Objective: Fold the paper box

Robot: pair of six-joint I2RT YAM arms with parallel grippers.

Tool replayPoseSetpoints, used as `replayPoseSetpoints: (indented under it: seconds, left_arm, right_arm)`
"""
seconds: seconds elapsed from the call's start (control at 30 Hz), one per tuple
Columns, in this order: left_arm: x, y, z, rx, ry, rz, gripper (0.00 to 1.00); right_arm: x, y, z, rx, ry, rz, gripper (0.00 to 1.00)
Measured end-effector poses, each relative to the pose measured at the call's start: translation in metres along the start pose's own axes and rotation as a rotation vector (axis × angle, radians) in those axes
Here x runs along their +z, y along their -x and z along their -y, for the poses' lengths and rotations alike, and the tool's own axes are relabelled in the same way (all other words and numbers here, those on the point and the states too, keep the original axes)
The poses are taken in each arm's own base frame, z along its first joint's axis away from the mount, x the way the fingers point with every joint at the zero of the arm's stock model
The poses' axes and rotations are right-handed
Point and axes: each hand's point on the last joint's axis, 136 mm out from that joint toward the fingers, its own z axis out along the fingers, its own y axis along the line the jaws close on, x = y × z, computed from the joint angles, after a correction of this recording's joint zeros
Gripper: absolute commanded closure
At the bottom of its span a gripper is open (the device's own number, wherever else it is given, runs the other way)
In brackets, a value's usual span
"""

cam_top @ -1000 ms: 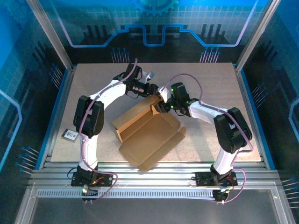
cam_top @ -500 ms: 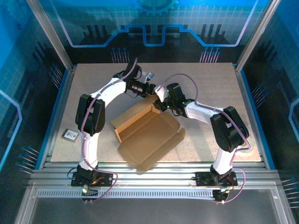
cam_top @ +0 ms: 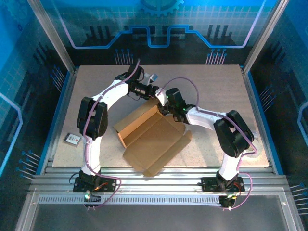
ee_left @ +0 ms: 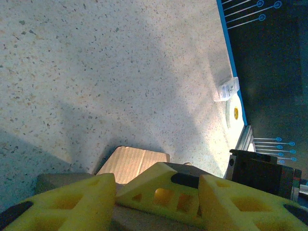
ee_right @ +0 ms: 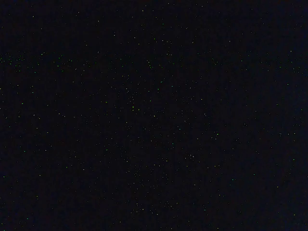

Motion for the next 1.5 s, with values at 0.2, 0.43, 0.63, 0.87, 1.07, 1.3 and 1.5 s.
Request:
replayPoseSetpoints:
  seconds: [0.2, 0.43, 0.63, 0.87, 1.07, 1.3, 1.5]
  left_arm:
    - [0.0, -0.001, 0.0, -0.003, 0.001, -0.002, 0.5]
    - [0.0, -0.002, -0.001, -0.009, 0.007, -0.006, 0.48]
    - [0.001, -0.006, 0.001, -0.022, 0.011, -0.025, 0.48]
    - [0.005, -0.01, 0.01, -0.019, 0.007, -0.045, 0.48]
    - [0.001, -0.003, 0.016, -0.006, 0.005, -0.032, 0.44]
    - [-0.005, 0.007, 0.025, 0.039, 0.013, -0.013, 0.35]
    - [-0.013, 0.001, 0.016, 0.111, 0.106, -0.042, 0.23]
  right_arm:
    - [0.0, 0.001, 0.0, 0.011, -0.073, 0.023, 0.91]
    - [0.0, 0.002, -0.003, 0.044, -0.099, 0.043, 0.75]
    - [-0.006, -0.001, -0.015, 0.062, -0.029, 0.041, 0.65]
    - [-0.036, -0.026, -0.028, 0.104, 0.04, 0.002, 0.59]
    - [-0.072, -0.043, -0.038, 0.179, 0.09, -0.003, 0.56]
    - [-0.111, -0.052, -0.038, 0.278, 0.113, 0.024, 0.47]
    - [-0.142, -0.05, -0.03, 0.353, 0.124, 0.057, 0.35]
